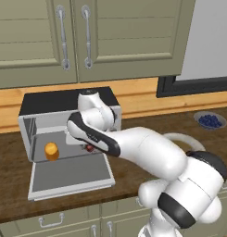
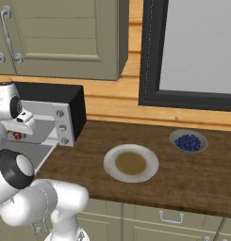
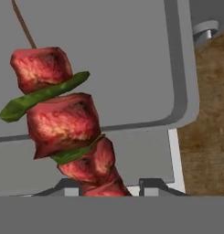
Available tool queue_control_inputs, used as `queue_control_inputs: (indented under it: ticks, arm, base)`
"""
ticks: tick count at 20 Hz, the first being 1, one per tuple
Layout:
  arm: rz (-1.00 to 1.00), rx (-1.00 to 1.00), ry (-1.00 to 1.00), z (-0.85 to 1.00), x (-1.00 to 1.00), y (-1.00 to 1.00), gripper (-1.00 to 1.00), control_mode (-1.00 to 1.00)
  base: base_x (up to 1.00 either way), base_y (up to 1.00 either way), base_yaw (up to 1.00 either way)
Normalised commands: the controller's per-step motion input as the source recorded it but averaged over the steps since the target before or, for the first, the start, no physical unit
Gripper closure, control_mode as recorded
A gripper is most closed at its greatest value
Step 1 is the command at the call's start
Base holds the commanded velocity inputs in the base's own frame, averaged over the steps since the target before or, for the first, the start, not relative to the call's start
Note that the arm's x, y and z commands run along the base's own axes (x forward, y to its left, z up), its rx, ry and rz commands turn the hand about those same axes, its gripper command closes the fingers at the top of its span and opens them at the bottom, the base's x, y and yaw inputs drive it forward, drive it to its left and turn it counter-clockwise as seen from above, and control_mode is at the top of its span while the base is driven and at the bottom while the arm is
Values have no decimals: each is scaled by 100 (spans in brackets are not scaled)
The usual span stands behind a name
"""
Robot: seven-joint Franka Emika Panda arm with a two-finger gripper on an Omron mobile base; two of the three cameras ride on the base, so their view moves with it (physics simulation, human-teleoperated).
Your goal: Pick up the kebab skewer and baguette bread, and place them inside the toaster oven. Close the toaster oven door and start by setting the timer.
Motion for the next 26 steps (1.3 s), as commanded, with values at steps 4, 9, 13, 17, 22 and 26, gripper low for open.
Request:
queue_control_inputs:
  ticks: [4,9,13,17,22,26]
  arm:
    - [0,0,0,-26,36,3,100,-100]
    - [0,0,0,-37,30,5,100,-100]
    - [0,0,-2,-34,20,17,100,-100]
    - [0,0,-3,-18,11,13,100,-100]
    - [0,0,-2,-17,0,2,100,-100]
    - [0,0,0,-19,0,0,100,-100]
  base:
    - [0,0,0]
    - [0,0,0]
    - [0,0,0]
    - [0,0,0]
    - [0,0,0]
    - [0,0,0]
